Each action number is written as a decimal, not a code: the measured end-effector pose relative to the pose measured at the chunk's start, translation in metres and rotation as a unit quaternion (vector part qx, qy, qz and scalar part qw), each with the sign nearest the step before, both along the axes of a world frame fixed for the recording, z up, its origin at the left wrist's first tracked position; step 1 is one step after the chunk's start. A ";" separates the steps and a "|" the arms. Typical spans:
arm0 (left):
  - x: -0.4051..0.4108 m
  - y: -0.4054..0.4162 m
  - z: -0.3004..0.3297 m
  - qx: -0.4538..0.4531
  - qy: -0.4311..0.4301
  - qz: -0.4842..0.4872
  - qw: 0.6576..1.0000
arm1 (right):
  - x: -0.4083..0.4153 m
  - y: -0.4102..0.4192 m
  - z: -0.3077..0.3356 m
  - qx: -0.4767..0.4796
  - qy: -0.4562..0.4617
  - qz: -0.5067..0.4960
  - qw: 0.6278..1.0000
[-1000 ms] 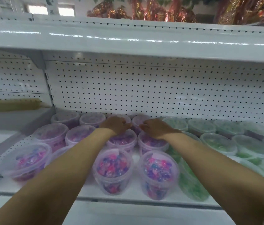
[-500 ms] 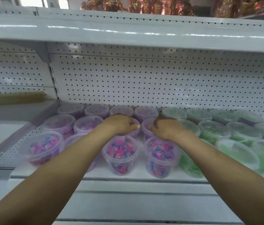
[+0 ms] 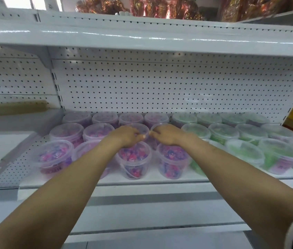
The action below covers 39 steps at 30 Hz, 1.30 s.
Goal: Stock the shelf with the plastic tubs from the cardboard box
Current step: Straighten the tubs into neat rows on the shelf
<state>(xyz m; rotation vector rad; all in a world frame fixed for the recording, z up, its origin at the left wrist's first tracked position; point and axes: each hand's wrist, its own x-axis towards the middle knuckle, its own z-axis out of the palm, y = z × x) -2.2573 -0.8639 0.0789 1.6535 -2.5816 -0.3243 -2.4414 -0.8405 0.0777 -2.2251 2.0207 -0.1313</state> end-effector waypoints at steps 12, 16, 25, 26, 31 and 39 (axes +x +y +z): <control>0.032 0.056 -0.002 -0.023 0.076 -0.105 0.991 | -0.010 0.081 0.007 -0.004 -0.004 -0.005 1.000; 0.039 0.066 -0.006 0.022 0.062 -0.087 0.994 | -0.004 0.096 0.002 0.007 0.013 -0.027 1.000; 0.038 0.073 -0.005 0.015 0.005 -0.068 0.998 | -0.003 0.107 0.003 0.010 0.044 -0.036 0.998; 0.037 0.073 -0.006 0.011 0.011 -0.061 0.998 | -0.002 0.108 0.002 0.001 0.045 -0.039 0.998; 0.031 0.073 -0.013 -0.052 0.029 -0.029 0.998 | 0.005 0.112 -0.005 -0.062 0.024 -0.059 0.996; 0.041 0.078 -0.009 0.011 0.026 -0.045 0.999 | -0.020 0.134 0.005 0.029 -0.038 -0.024 0.999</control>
